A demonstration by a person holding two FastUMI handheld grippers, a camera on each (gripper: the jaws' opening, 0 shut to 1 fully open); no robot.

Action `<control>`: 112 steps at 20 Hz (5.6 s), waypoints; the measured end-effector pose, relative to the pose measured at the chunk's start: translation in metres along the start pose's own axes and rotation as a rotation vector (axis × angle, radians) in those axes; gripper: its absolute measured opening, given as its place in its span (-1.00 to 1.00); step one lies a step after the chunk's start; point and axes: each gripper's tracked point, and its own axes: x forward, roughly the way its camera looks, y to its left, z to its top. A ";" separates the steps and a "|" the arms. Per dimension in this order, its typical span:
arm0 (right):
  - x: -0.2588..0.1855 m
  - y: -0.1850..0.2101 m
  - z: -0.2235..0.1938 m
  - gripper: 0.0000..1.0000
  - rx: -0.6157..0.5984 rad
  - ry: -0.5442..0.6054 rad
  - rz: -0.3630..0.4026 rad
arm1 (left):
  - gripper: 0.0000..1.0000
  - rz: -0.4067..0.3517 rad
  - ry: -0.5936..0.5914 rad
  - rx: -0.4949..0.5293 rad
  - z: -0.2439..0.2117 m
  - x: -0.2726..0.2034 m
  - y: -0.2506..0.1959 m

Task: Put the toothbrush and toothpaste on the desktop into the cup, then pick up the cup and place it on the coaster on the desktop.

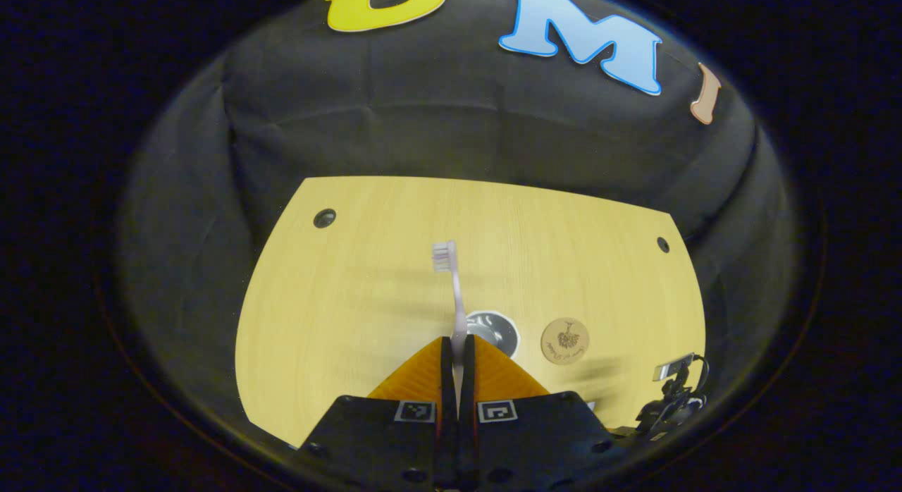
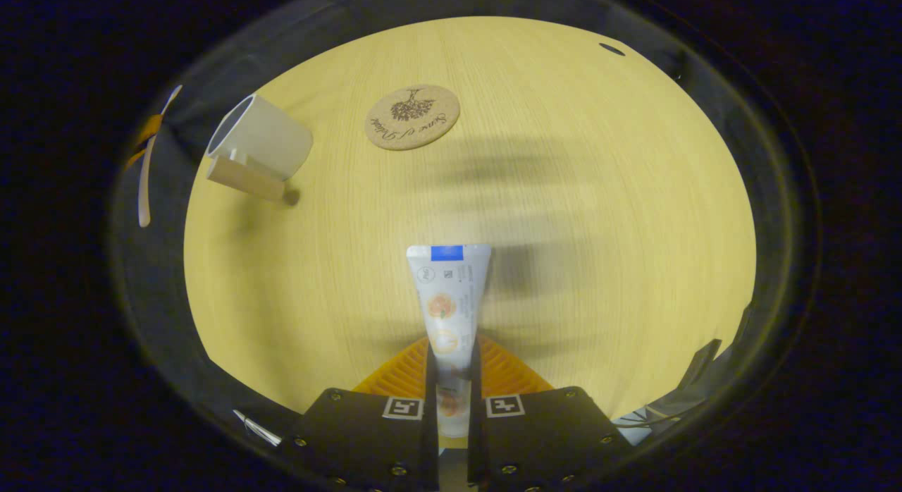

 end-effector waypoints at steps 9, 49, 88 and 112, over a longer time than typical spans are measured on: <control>-0.010 -0.027 -0.001 -0.65 0.096 -0.018 -0.012 | -0.84 -0.035 -0.105 0.032 0.050 0.056 -0.012; -0.098 0.034 0.127 -0.65 0.071 -0.331 0.098 | 0.05 -0.041 -0.238 -0.016 -0.026 0.034 0.029; -0.087 0.197 0.211 -0.26 -0.048 -0.880 0.270 | 0.05 0.107 -0.109 -0.120 -0.138 -0.026 0.180; -0.156 0.033 0.164 0.10 0.074 -0.972 0.176 | 0.05 -0.143 -0.016 -0.031 -0.122 0.029 -0.012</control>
